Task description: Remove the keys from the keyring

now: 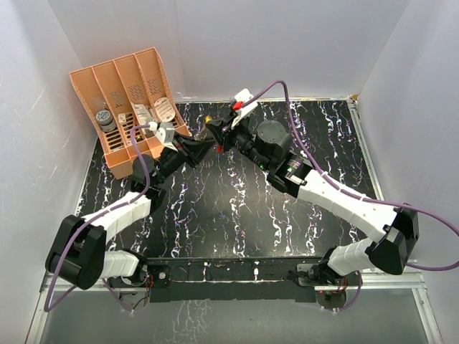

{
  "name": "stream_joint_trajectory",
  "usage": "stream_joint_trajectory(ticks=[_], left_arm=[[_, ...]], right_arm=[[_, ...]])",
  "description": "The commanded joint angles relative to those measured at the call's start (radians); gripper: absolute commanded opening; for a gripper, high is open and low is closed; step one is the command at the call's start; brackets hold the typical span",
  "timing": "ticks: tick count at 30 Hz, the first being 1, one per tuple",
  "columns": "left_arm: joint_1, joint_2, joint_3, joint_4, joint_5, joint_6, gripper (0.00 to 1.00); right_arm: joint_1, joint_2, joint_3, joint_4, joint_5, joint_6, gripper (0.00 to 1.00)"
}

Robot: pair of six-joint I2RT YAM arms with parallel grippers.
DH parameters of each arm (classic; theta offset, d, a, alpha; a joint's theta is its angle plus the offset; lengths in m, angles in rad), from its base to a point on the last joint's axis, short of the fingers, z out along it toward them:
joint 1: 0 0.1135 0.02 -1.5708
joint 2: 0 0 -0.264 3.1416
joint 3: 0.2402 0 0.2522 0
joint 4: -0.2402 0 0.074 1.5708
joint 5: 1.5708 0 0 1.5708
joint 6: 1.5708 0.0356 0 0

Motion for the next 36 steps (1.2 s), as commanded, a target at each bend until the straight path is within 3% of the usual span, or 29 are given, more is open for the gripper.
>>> stream_joint_trajectory(ticks=[1,3,11,17,19,22,29,33,36], left_arm=[[-0.004,-0.09,0.015,-0.049,-0.026,0.07,0.04],[-0.006,-0.127,0.04,-0.173,-0.052,0.121,0.0],[-0.009,-0.205,0.2,-0.776,-0.251,0.369,0.0],[-0.011,-0.246,0.261,-0.958,-0.484,0.509,0.0],[-0.011,-0.252,0.274,-0.963,-0.531,0.565,0.0],[-0.011,-0.248,0.309,-0.98,-0.545,0.658,0.0],[-0.039,-0.251,0.44,-1.138,-0.404,0.904,0.0],[-0.043,-0.253,0.575,-1.32,-0.239,0.988,0.0],[-0.046,-0.281,0.595,-1.314,-0.212,0.984,0.0]], right_arm=[[0.007,-0.056,-0.004,0.078,0.025,-0.011,0.0],[0.007,-0.061,-0.011,0.079,0.044,-0.03,0.0],[0.007,-0.121,-0.082,0.147,0.13,-0.116,0.0],[0.007,-0.139,-0.112,0.167,0.216,-0.174,0.01],[0.007,-0.147,-0.131,0.169,0.21,-0.184,0.19],[0.007,-0.149,-0.149,0.167,0.209,-0.184,0.31],[0.006,-0.119,-0.146,0.142,0.17,-0.165,0.45],[0.007,-0.099,-0.159,0.117,0.074,-0.156,0.62],[0.007,-0.113,-0.226,0.182,0.018,-0.148,0.71]])
